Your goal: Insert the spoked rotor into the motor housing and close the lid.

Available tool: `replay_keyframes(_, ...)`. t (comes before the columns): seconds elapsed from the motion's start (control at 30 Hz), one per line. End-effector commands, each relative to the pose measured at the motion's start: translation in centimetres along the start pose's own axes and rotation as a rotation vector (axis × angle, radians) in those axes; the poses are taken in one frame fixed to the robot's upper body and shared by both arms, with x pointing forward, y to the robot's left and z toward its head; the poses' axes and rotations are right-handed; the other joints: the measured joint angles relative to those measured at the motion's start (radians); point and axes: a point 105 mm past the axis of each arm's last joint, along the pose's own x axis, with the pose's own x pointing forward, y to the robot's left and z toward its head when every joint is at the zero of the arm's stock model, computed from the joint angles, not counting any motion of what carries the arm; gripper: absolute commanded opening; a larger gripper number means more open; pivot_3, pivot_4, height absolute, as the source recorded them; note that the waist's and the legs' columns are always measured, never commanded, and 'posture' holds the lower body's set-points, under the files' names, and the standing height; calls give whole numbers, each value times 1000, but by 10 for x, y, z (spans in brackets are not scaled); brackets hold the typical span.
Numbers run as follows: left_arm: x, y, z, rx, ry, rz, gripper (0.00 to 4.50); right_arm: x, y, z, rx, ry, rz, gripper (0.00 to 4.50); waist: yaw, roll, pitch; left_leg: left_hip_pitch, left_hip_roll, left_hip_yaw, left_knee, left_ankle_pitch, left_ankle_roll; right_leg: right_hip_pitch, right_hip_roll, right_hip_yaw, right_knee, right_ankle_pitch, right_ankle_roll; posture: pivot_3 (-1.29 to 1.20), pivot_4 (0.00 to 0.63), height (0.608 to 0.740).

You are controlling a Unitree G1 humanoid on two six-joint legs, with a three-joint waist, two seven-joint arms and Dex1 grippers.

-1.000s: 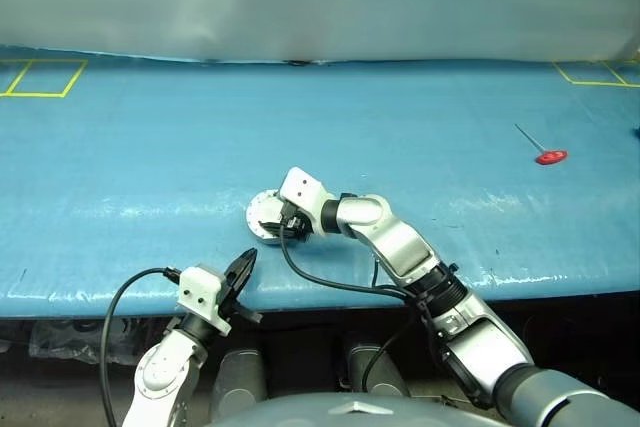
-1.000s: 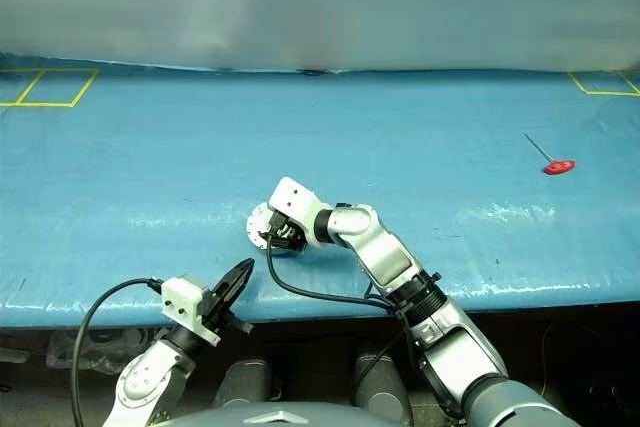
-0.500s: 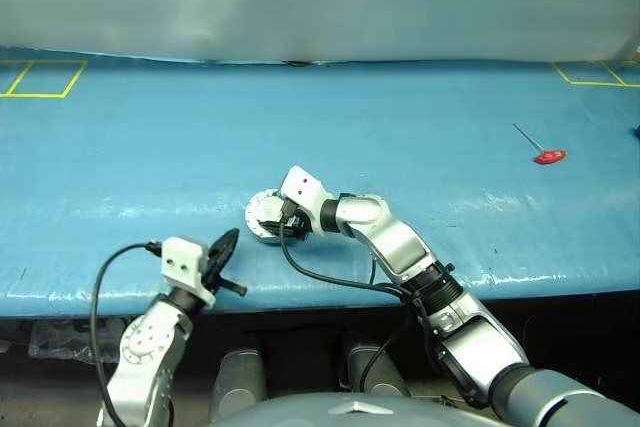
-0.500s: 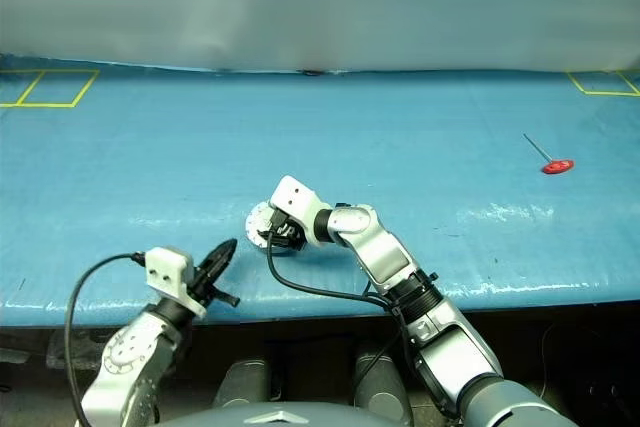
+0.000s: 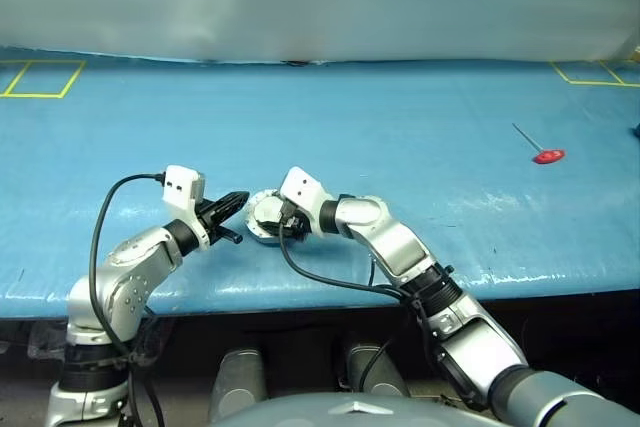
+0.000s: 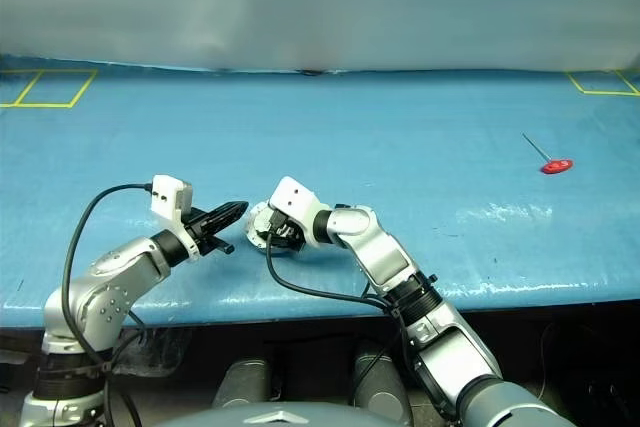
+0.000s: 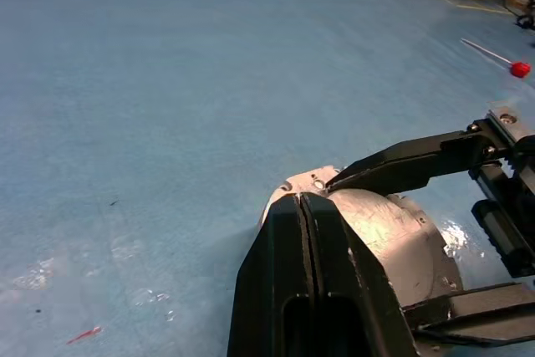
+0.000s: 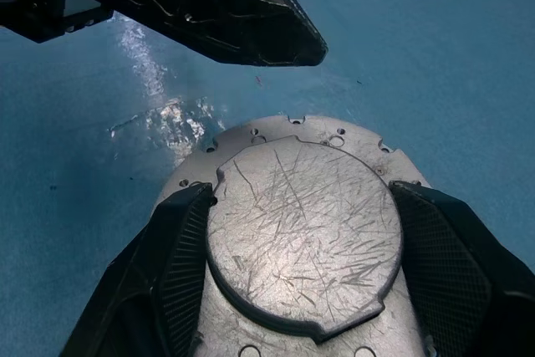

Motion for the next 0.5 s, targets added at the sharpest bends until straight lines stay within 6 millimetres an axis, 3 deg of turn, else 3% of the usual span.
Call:
replay_keyframes(0.03,7,3,1,-21,52,-13,0,-2,-1,-9,12,34,-16,3030,1,0,0,0,0,-1,0,0,0,0,0,0,0,0,0,0,150,740)
replay_keyframes(0.2,15,10,-1,-23,104,15,0,-3,-2,-9,14,33,-25,3030,2,0,0,-1,0,-2,0,0,0,0,1,0,0,0,0,0,150,740)
replay_keyframes(0.5,20,0,-8,-13,170,-47,0,-3,-1,-9,15,33,-29,3030,4,0,0,0,0,-2,-1,0,-1,1,1,0,0,1,-2,0,150,740)
